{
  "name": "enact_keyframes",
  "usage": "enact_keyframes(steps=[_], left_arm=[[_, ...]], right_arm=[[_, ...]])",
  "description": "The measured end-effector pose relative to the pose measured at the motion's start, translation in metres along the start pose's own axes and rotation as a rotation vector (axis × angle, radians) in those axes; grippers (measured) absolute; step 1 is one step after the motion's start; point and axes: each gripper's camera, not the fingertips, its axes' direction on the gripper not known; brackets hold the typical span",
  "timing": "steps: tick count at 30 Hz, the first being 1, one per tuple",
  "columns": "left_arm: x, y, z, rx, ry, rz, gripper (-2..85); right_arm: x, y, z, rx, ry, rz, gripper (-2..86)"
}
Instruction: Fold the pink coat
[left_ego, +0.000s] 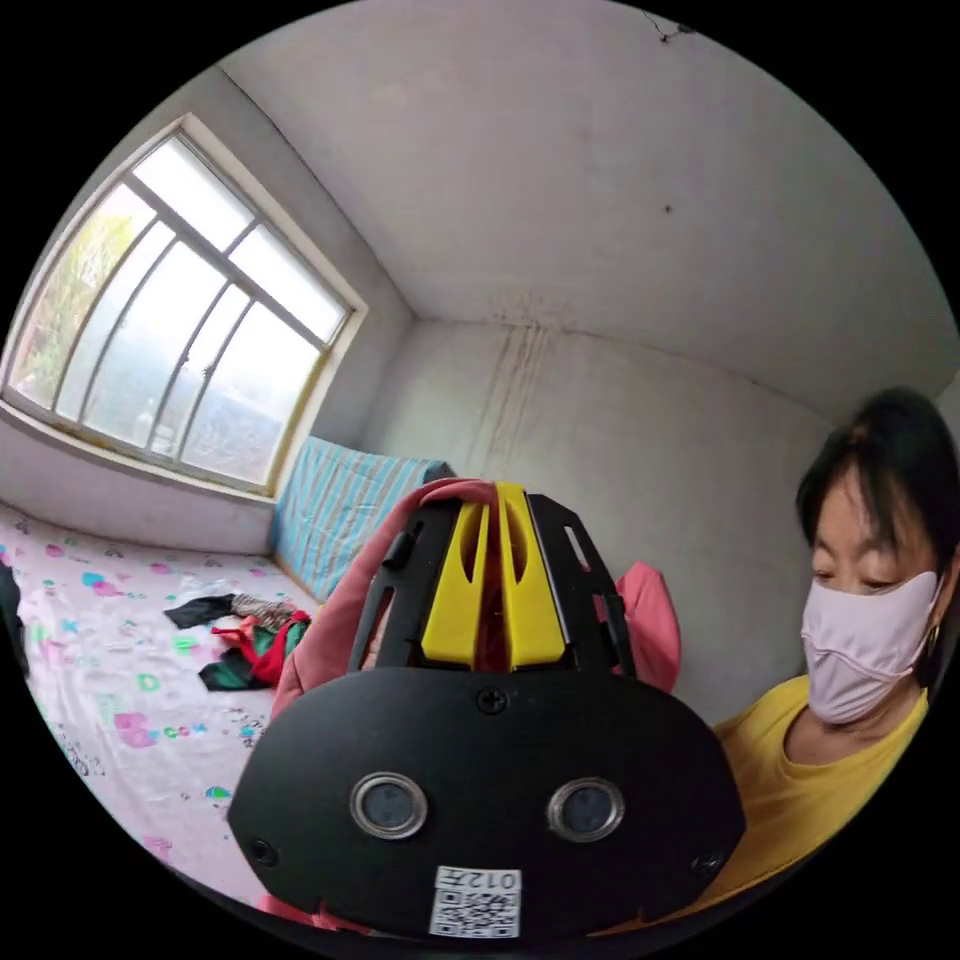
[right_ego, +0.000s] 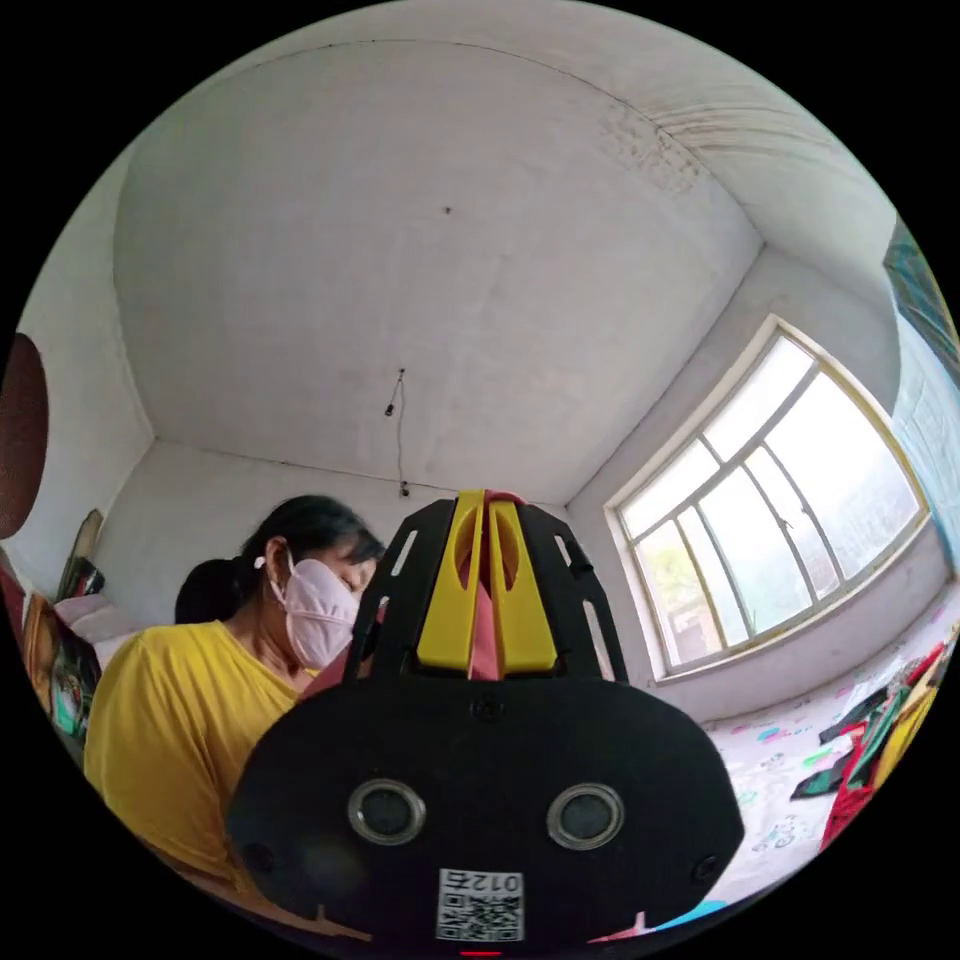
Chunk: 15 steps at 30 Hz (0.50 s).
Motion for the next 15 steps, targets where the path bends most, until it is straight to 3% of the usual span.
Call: enact_keyframes(steps=[4,6,7,9,11,13,15], left_arm=[[-0.035,0.016,0.016,-0.125,-0.226,-0.108,1.7],[-0.082,0.033,0.036,-0.205,-0.316,-0.209,1.8],[-0.126,0.051,0.054,-0.29,-0.377,-0.32,2.0],[-0.201,0.091,0.086,-0.493,-0.448,-0.491,1.9],[-0.295,0.173,0.104,-0.803,-0.503,-0.859,1.2],[-0.319,0.219,0.081,-0.738,-0.543,-1.016,0.8],[-0.323,0.247,0.059,-0.664,-0.573,-1.036,0.6]], right_arm=[[0.07,0.043,0.012,-0.008,0.214,0.179,0.1],[0.144,0.093,0.018,-0.108,0.486,0.311,0.2],[0.165,0.108,0.019,-0.147,0.563,0.349,0.2],[0.256,0.18,0.023,-0.402,0.91,0.475,0.3],[0.316,0.243,0.013,-0.607,1.175,0.635,0.6],[0.35,0.297,-0.003,-0.709,1.295,0.752,0.9],[0.365,0.356,-0.017,-0.794,1.461,0.768,1.0]])
